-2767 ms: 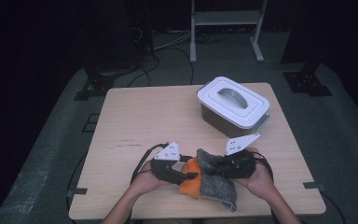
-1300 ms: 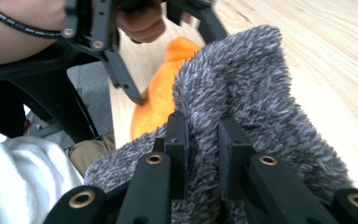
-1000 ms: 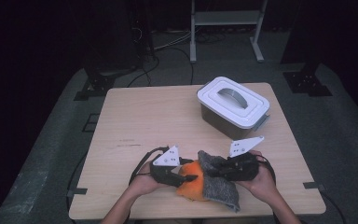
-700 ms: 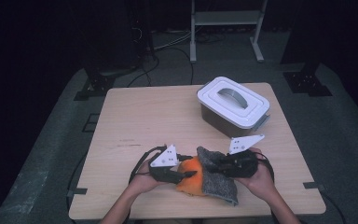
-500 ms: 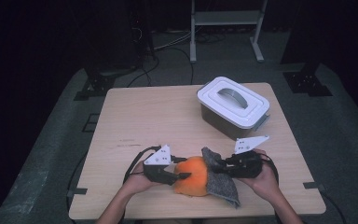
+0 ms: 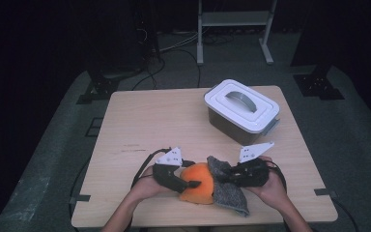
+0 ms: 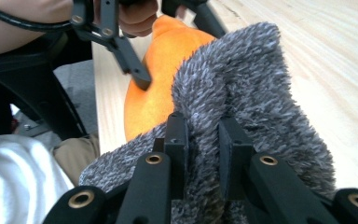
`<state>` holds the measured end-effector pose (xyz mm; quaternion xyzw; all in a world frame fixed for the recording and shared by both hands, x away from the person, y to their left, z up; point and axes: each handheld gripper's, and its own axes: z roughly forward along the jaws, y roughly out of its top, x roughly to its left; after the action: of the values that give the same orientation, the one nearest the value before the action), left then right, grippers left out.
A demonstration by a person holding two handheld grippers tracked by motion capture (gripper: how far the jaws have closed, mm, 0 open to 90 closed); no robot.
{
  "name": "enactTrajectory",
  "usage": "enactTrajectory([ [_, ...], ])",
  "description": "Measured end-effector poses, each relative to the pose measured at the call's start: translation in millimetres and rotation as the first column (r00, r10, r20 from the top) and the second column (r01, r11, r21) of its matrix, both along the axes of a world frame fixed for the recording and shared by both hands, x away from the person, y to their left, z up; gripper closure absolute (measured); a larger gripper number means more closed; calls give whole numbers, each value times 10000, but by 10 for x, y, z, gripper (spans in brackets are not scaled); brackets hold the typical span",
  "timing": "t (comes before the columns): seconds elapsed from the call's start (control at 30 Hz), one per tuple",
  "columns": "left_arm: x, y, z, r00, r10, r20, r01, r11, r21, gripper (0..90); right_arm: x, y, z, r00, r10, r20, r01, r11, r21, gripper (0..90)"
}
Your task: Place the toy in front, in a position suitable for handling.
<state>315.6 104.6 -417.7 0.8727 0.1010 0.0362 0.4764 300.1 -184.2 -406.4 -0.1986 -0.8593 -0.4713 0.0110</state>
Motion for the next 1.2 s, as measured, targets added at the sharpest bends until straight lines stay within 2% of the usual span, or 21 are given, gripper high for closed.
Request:
enactTrajectory([
  [0.07,-16,9,25,9990,213,393,-206,9996,-173,444,1,-4,34,9998,-139,140,138,9999,76,757],
  [0.1,-26,9,36,9974,378,606,-354,9986,-403,466,5,-9,65,9994,-215,262,209,9996,211,758],
  [0.13,-35,3,44,9958,444,804,-407,9981,-467,476,12,-11,109,9987,-305,404,289,9988,398,760],
  [0.17,-51,-10,55,9912,513,1223,-459,9979,-463,475,17,-8,133,9983,-356,457,333,9981,514,760],
  [0.2,-57,-17,58,9892,556,1355,-501,9978,-437,469,35,12,163,9970,-516,584,485,9974,537,759],
  [0.3,-45,-7,26,9905,519,1276,-485,9984,-301,463,59,24,121,9973,-531,503,509,9977,459,759],
  [0.4,-28,40,10,9946,454,930,-427,9986,-307,442,93,-13,33,9985,-520,145,511,9973,529,759],
  [0.5,-25,111,-9,9971,423,629,-401,9986,-357,418,110,-86,-25,9974,-717,-47,718,9966,404,759],
  [0.6,-32,149,-17,9976,456,528,-437,9984,-352,408,111,-145,-67,9950,-964,-273,972,9948,301,758],
  [0.7,-29,159,-10,9985,373,397,-358,9986,-385,391,82,-107,-6,9958,-912,-52,914,9943,548,758],
  [0.8,-18,169,4,9993,279,245,-268,9988,-412,352,77,-47,-4,9972,-754,-1,753,9961,467,758],
  [0.87,-2,159,17,9994,349,-16,-349,9978,-568,310,80,-37,-22,9980,-626,-60,628,9971,423,757],
  [0.9,0,143,17,9992,396,18,-395,9978,-527,303,81,-39,-26,9979,-650,-57,652,9970,416,757],
  [0.97,0,120,15,9987,465,210,-457,9983,-373,324,87,-44,-32,9977,-669,-48,670,9970,390,757],
  [1.03,7,130,16,9984,499,252,-492,9983,-304,417,102,-72,-50,9968,-772,-195,780,9961,420,757],
  [1.1,13,155,7,9987,480,176,-474,9985,-290,424,135,-116,-84,9955,-837,-445,860,9949,522,756],
  [1.2,9,195,-4,9992,376,162,-372,9990,-242,436,192,-190,-169,9909,-1099,-776,1126,9932,309,754],
])
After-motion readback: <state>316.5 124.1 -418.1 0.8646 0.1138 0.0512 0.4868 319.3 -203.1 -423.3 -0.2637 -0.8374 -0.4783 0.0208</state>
